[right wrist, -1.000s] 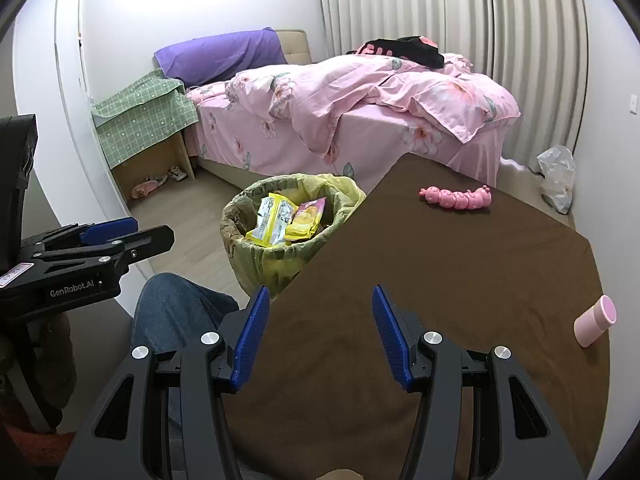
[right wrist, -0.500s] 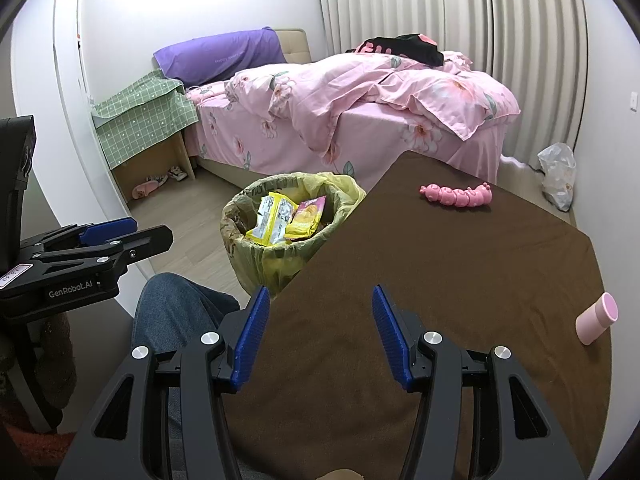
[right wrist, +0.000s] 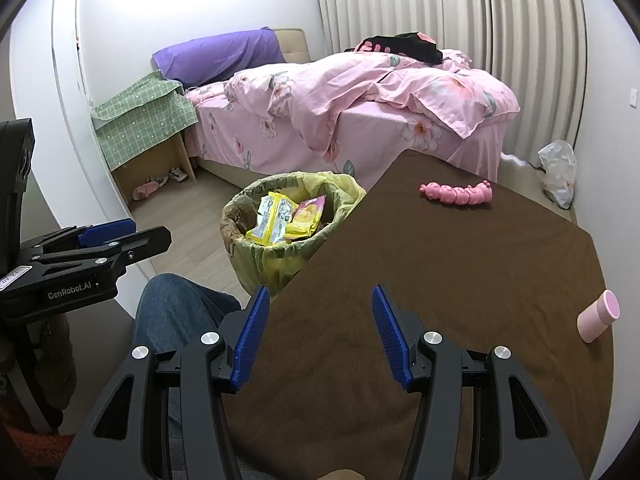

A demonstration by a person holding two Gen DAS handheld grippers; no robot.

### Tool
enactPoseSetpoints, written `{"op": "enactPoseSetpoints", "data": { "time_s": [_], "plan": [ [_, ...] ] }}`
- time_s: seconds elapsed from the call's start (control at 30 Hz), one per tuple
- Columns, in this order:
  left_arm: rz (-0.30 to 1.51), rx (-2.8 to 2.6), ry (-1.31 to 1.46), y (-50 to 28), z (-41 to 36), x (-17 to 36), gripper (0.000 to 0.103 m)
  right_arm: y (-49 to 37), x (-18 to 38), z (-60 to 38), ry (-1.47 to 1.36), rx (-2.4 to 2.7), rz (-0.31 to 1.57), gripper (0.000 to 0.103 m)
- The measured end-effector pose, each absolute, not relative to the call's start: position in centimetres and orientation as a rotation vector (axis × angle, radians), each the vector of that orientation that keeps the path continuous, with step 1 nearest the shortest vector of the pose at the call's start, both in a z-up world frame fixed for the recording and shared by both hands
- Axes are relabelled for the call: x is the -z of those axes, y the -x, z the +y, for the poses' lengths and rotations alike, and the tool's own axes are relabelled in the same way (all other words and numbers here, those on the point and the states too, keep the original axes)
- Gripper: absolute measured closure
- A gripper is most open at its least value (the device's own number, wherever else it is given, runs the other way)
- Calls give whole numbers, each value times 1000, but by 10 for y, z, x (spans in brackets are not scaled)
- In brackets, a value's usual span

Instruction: Collect trash

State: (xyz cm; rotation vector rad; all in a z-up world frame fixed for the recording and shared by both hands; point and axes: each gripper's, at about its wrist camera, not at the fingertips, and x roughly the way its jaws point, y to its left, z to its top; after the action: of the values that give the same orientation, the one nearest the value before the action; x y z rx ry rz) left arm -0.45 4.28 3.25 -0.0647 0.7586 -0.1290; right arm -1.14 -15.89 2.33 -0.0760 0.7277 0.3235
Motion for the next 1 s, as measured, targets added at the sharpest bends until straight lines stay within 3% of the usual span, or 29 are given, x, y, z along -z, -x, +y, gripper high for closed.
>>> {"op": "enactPoseSetpoints", "data": {
  "time_s": [1.0],
  "plan": [
    [762, 128, 64, 4, 45, -31, 38, 11, -22, -159, 74, -324, 731, 52]
  ]
}}
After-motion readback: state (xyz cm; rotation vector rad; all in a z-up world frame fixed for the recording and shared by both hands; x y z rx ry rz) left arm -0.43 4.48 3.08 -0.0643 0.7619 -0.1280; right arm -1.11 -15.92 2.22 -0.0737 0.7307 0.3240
